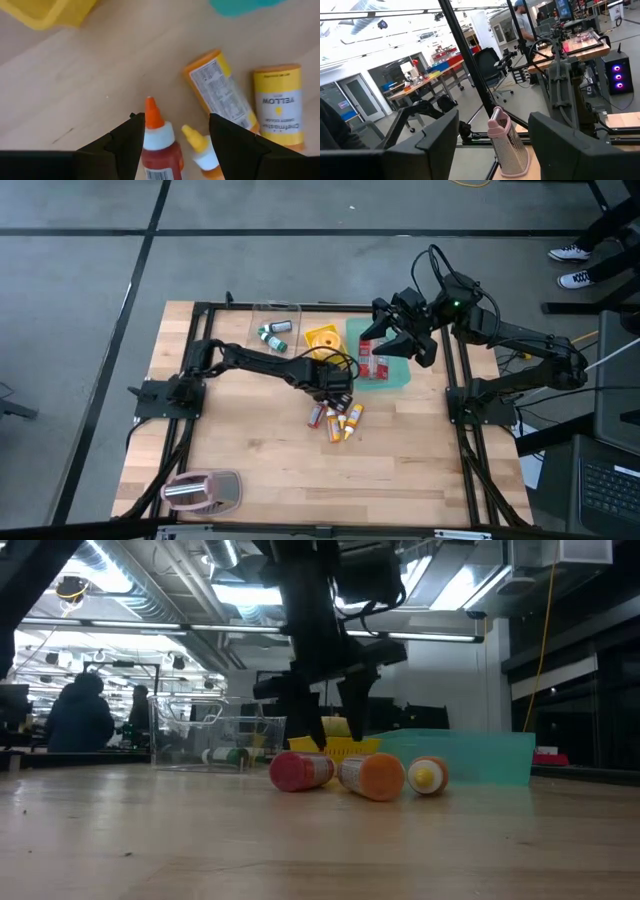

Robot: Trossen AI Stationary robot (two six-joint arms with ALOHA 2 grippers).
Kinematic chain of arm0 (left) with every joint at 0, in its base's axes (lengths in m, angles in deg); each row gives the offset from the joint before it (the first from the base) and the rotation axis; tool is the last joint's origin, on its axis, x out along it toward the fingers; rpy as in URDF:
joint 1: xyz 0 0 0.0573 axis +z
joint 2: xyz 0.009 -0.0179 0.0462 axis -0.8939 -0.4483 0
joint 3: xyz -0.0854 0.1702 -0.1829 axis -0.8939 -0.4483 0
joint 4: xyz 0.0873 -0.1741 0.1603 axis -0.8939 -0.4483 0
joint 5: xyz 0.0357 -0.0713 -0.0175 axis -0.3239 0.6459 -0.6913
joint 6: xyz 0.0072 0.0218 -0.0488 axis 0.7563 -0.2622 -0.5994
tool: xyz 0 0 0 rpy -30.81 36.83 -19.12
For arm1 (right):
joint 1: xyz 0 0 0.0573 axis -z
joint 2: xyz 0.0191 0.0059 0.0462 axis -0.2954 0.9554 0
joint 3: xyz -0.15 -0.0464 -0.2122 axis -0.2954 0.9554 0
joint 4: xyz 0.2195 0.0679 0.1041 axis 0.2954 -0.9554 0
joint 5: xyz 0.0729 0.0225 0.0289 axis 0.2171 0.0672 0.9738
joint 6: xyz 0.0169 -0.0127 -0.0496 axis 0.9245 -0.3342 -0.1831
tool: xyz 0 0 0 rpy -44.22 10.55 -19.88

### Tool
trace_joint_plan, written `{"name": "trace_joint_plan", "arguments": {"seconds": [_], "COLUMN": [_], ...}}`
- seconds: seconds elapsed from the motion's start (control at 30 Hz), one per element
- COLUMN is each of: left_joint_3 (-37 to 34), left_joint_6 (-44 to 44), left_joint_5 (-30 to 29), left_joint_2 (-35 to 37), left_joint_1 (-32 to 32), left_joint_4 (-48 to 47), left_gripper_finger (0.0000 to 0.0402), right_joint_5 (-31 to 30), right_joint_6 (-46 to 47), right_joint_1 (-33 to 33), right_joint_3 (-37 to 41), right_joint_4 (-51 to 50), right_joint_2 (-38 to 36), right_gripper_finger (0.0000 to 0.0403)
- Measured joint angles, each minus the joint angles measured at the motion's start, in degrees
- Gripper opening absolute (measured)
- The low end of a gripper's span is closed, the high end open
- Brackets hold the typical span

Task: Pick & Place Food Item
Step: Put the orange food coloring bottle into the transparent bin

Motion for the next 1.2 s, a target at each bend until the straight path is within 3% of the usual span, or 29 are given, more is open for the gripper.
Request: {"name": "trace_joint_plan", "arguments": {"seconds": [0.37, 0.87, 0.97, 1.13, 1.2], "left_joint_3": [0.00, 0.02, 0.02, 0.02, 0.02], "left_joint_6": [-0.35, -0.19, 0.34, 0.38, 0.50], "left_joint_5": [2.87, 3.32, 3.14, 3.12, 3.52], "left_joint_2": [-0.44, -3.79, -3.79, -3.79, -3.71], "left_joint_1": [-0.47, -0.50, -0.50, -0.50, -0.50], "left_joint_4": [-4.03, -2.55, -2.29, -2.05, -1.86], "left_gripper_finger": [0.0214, 0.0210, 0.0190, 0.0113, 0.0107], "right_joint_5": [-0.29, -0.58, -0.73, -0.75, -0.75], "right_joint_6": [-0.03, 0.02, 0.02, 0.02, 0.02], "right_joint_1": [1.02, 1.04, 1.04, 1.04, 1.04], "right_joint_3": [0.00, 0.00, 0.00, 0.00, 0.00], "right_joint_4": [0.00, 0.01, -0.02, 0.00, 0.00], "right_joint_2": [0.00, -0.01, 0.00, -0.01, -0.02], "right_gripper_finger": [0.0237, 0.0237, 0.0237, 0.0237, 0.0237]}}
